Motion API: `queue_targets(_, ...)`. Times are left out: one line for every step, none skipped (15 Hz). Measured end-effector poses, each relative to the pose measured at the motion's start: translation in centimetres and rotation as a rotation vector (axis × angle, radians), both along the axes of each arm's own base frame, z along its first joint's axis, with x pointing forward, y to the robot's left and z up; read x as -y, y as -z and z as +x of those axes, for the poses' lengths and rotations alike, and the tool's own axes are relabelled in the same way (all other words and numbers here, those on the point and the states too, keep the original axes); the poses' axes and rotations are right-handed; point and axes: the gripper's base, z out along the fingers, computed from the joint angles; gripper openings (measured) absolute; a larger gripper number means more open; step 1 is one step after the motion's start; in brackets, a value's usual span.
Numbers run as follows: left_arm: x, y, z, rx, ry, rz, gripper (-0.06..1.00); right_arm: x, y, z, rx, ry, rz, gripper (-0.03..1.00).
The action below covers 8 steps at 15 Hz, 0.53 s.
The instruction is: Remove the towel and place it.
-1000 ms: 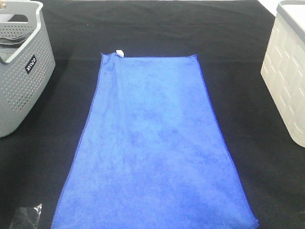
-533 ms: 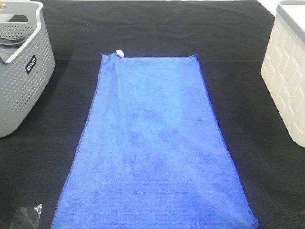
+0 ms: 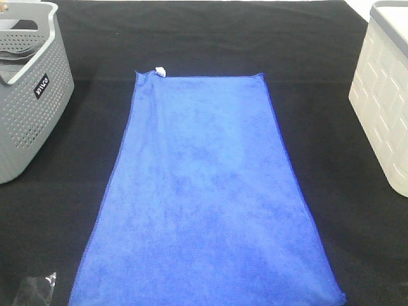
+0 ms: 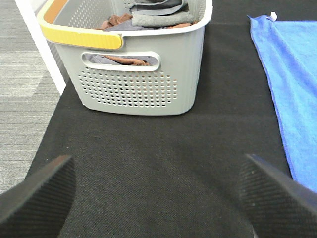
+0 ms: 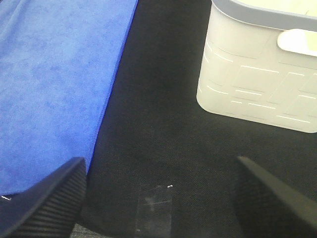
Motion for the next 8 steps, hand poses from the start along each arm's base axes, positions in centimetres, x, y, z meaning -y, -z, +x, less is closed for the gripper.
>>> queue_targets(0.12, 0.04, 0.01, -0.002, 0.017, 0.004, 0.82, 0.00, 0.07, 0.03, 0.003, -0.004, -0.008, 0.76)
queue_targets(0.25, 0.05, -0.02, -0.002, 0.034, 0.009, 0.82, 0.01, 0.10, 0.07, 0.006, -0.007, -0.014, 0.76)
queue_targets(0.41, 0.06, -0.01, -0.002, 0.052, 0.006, 0.82, 0.01, 0.10, 0.07, 0.006, -0.008, -0.015, 0.76)
queue_targets(0.44, 0.06, -0.01, -0.003, 0.058, 0.010, 0.82, 0.01, 0.13, 0.08, 0.005, -0.008, -0.015, 0.76)
queue_targets(0.45, 0.06, -0.01, -0.003, 0.059, 0.010, 0.82, 0.01, 0.13, 0.08, 0.005, -0.009, -0.018, 0.76)
queue_targets(0.45, 0.09, 0.00, -0.004, 0.059, 0.010, 0.82, 0.01, 0.13, 0.08, 0.005, -0.009, -0.018, 0.76)
queue_targets(0.48, 0.09, 0.00, -0.004, 0.061, 0.008, 0.82, 0.01, 0.13, 0.08, 0.005, -0.009, -0.018, 0.76)
queue_targets(0.49, 0.09, 0.00, -0.004, 0.062, 0.006, 0.82, 0.01, 0.13, 0.08, 0.005, -0.009, -0.018, 0.76)
